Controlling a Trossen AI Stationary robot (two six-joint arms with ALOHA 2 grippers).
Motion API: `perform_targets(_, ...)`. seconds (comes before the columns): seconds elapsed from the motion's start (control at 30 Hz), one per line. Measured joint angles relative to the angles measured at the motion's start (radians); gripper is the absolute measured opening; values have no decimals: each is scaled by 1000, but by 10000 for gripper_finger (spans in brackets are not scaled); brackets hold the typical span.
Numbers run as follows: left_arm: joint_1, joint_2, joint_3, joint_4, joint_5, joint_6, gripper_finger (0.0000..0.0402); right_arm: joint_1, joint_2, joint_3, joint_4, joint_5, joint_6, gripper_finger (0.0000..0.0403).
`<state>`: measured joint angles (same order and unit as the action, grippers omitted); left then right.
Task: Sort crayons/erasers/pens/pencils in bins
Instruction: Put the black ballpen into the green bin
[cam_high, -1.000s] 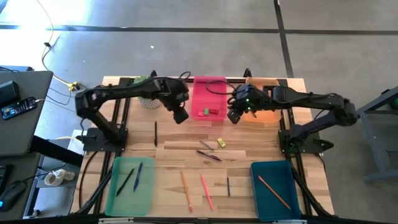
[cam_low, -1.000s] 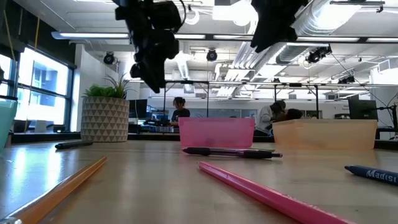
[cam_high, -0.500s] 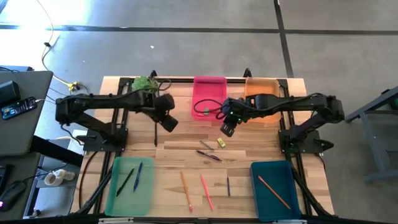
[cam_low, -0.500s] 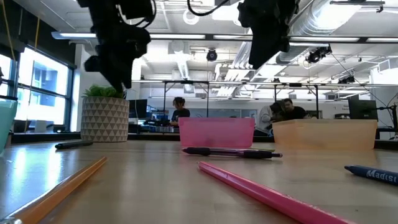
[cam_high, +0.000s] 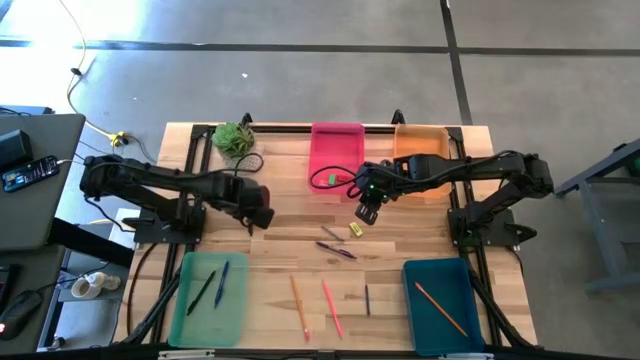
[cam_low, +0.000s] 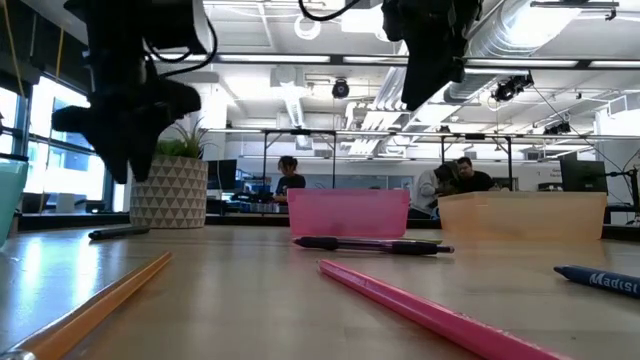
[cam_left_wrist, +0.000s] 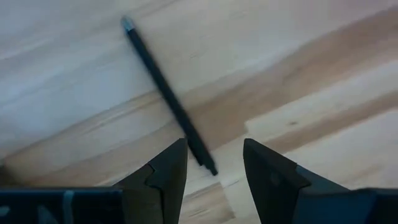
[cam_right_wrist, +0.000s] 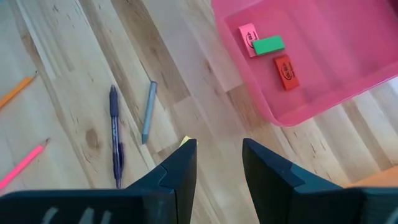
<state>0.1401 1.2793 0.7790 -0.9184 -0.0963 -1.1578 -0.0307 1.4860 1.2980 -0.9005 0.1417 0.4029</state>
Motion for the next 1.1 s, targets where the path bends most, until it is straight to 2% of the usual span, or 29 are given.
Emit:
perform_targets(0.2, -11, 0, -29, 3, -53, -86, 145, 0, 0, 0, 1, 0, -11, 121)
perform_targets(0.47, -6, 47, -30, -5, -82, -96, 145, -2, -1, 0, 7, 3, -11, 121)
perform_targets(0.63, 34, 105, -30, 3, -76, -96, 145, -2, -1, 0, 7, 5, -20, 121)
perform_targets(1.1, 150, 179, -30, 44, -51, 8, 145, -2, -1, 0, 8, 6, -30, 121)
